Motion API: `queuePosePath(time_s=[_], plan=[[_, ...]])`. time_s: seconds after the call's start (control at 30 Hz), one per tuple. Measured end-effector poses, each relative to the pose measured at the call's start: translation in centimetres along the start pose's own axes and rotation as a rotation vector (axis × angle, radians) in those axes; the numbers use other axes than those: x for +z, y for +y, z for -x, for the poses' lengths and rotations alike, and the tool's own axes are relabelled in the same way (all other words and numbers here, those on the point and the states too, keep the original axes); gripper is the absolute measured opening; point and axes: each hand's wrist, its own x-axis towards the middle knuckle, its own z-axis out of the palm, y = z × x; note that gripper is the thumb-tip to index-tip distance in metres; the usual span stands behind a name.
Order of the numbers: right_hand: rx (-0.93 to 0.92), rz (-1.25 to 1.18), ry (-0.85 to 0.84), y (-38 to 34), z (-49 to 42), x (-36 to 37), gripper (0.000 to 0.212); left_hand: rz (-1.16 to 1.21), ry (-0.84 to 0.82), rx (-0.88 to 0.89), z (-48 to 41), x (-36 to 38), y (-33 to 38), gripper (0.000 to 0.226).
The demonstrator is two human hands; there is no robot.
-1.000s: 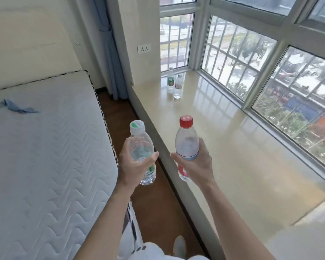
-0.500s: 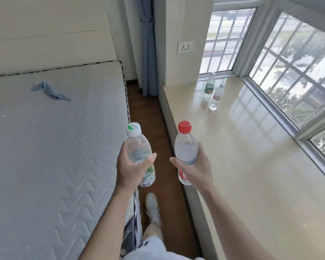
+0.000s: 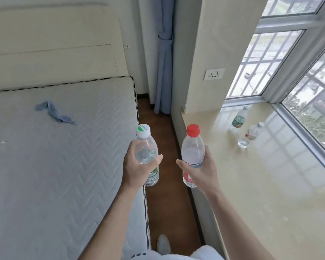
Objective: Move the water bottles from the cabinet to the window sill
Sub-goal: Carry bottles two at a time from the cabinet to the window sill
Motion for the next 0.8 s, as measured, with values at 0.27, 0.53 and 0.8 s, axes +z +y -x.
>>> queuePosePath(time_s=[0.27, 0.53, 0.8], plan=[[0.041, 0.009, 0.014, 0.4, -9.8, 2.4, 0.06, 0.01, -0.079, 0.019, -10.7, 3.0, -0.4, 0.052], [0.035, 0.035, 0.06, 2.3, -22.0, 1.7, 0.073, -0.025, -0.168, 0.053, -21.7, 10.2, -0.4, 0.06], [0.145, -0.061, 0.189, 2.7, -35.2, -3.1, 0.059, -0.059, -0.383, 0.088, -34.2, 21.1, 3.2, 0.055]])
